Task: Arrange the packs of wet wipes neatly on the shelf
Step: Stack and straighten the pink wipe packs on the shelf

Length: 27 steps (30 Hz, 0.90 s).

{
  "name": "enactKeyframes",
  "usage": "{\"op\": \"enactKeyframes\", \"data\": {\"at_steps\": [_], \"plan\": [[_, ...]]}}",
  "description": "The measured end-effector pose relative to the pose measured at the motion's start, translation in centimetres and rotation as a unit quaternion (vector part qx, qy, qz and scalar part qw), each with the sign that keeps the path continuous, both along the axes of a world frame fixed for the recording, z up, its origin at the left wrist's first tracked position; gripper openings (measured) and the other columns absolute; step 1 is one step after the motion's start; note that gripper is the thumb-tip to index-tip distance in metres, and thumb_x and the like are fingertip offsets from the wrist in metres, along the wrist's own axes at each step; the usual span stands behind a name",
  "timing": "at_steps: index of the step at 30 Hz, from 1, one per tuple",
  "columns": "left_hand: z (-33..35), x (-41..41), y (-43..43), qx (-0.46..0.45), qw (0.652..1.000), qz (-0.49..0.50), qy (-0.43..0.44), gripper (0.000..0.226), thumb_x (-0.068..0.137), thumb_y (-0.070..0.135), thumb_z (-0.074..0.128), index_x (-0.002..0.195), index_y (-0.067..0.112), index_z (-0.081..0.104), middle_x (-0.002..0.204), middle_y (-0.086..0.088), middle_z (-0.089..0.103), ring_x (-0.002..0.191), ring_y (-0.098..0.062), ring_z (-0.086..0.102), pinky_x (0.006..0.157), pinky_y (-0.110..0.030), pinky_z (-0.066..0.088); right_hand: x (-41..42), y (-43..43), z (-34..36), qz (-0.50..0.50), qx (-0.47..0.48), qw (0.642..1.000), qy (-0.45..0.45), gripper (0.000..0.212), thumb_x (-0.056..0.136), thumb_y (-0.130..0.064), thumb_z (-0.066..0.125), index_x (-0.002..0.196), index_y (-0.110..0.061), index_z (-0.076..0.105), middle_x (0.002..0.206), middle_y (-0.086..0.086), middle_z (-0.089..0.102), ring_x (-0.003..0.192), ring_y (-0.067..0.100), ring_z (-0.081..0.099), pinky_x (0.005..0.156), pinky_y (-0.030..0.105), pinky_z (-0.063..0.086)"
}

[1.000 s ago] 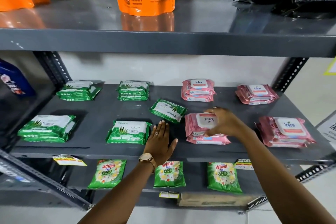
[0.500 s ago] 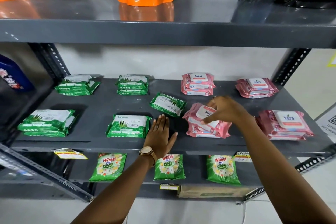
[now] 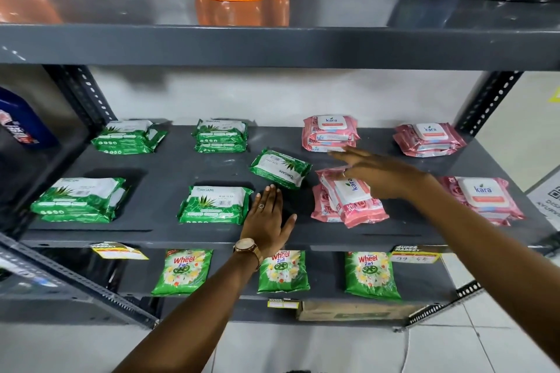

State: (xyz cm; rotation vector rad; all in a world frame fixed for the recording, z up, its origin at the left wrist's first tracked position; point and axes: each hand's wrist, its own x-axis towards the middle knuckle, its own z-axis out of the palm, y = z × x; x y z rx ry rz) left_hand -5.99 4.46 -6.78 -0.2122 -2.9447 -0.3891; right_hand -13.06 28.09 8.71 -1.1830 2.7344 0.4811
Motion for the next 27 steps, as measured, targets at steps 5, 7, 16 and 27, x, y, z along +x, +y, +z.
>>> {"op": "enactKeyframes", "data": {"at_steps": [5,7,16,27], "plan": [[0.1,0.0,0.0,-0.011,1.0,-0.004,-0.001,0.075,0.091,0.055,0.017,0.143,0.0,0.018,0.154,-0.019,0.019,0.143,-0.026,0.009,0.114,-0.033,-0.005,-0.3,-0.3,0.2,0.059,0.041,0.997,0.0,0.08,0.083,0.008,0.047,0.144,-0.039,0.026,0.161,-0.007,-0.004,0.148,0.022,-0.006,0.074,0.025,0.043],[0.1,0.0,-0.1,-0.012,1.0,-0.005,-0.003,0.08,0.088,0.057,0.011,0.143,0.0,0.019,0.153,-0.02,0.02,0.143,-0.027,0.01,0.115,-0.034,-0.004,-0.8,-0.3,0.2,0.027,0.028,0.999,-0.016,0.075,0.082,-0.003,0.058,0.143,-0.038,0.03,0.161,-0.006,0.004,0.148,0.023,-0.001,0.096,0.037,0.047],[0.1,-0.1,-0.1,-0.002,1.0,-0.004,-0.008,0.078,0.088,0.056,0.012,0.143,0.001,0.018,0.154,-0.018,0.019,0.143,-0.025,0.007,0.114,-0.033,-0.005,-0.7,1.1,-0.4,-0.16,-0.107,0.976,-0.104,0.073,0.059,-0.059,0.076,0.119,-0.021,0.058,0.118,0.003,0.065,0.1,0.022,0.06,0.086,0.04,0.052],[0.1,-0.1,-0.2,-0.019,0.999,-0.004,-0.033,0.081,0.085,0.059,0.001,0.144,0.003,0.007,0.156,-0.015,0.008,0.144,-0.023,-0.002,0.111,-0.031,-0.012,2.0,2.0,-4.4,-0.186,-0.288,0.932,-0.12,0.086,0.075,-0.041,0.072,0.146,-0.026,0.026,0.153,0.003,0.032,0.139,0.02,0.029,0.108,0.043,0.041]]}}
